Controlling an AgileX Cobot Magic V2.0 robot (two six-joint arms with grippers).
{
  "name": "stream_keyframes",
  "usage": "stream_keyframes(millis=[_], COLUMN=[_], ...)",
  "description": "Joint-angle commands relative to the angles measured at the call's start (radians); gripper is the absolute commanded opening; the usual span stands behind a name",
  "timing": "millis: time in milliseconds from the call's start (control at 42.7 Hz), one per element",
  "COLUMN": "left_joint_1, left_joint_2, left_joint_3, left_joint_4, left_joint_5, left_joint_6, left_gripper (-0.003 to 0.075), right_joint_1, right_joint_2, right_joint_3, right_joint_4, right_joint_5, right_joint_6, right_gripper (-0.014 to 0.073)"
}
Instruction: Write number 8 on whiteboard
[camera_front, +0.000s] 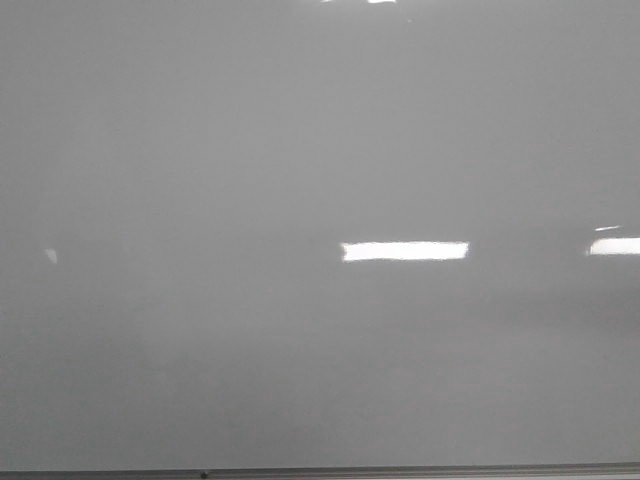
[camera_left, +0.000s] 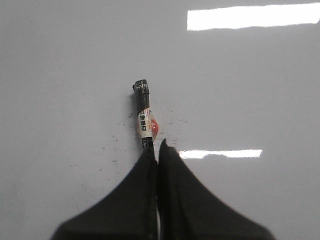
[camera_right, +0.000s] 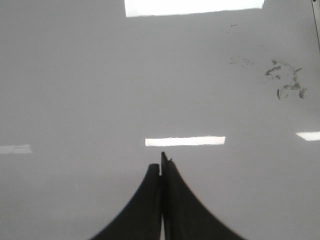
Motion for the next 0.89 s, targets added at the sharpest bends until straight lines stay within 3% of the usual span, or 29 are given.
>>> stream_keyframes(millis=[0, 351, 538, 702, 866], left_joint_1=[0.000, 0.000, 0.000, 0.000, 0.000], left_joint_2=[-0.012, -0.012, -0.012, -0.008, 0.046], left_joint_3=[0.012, 0.012, -0.032, -0.195, -0.409], left_joint_4=[-0.002, -0.002, -0.028, -0.035, -0.033], left_joint_5=[-0.097, -0.107, -0.145, -0.064, 0.101], left_joint_6=[-0.009, -0.009, -0.009, -0.009, -0.009], left_gripper=[-0.0021, -0.0021, -0.0021, -0.0021, -0.0021], right_joint_1=[-0.003, -0.003, -0.003, -0.003, -0.003], right_joint_2=[-0.017, -0.017, -0.017, -0.008, 0.064], right_joint_3=[-0.002, -0.006, -0.097, -0.266, -0.446], right_joint_4=[-0.008, -0.008, -0.008, -0.008, -0.009], right_joint_5=[-0.087, -0.126, -0.087, 0.079, 0.273], right_joint_6=[-0.005, -0.005, -0.005, -0.005, -0.048], right_gripper=[-0.0069, -0.0069, -0.0069, -0.0069, -0.0069])
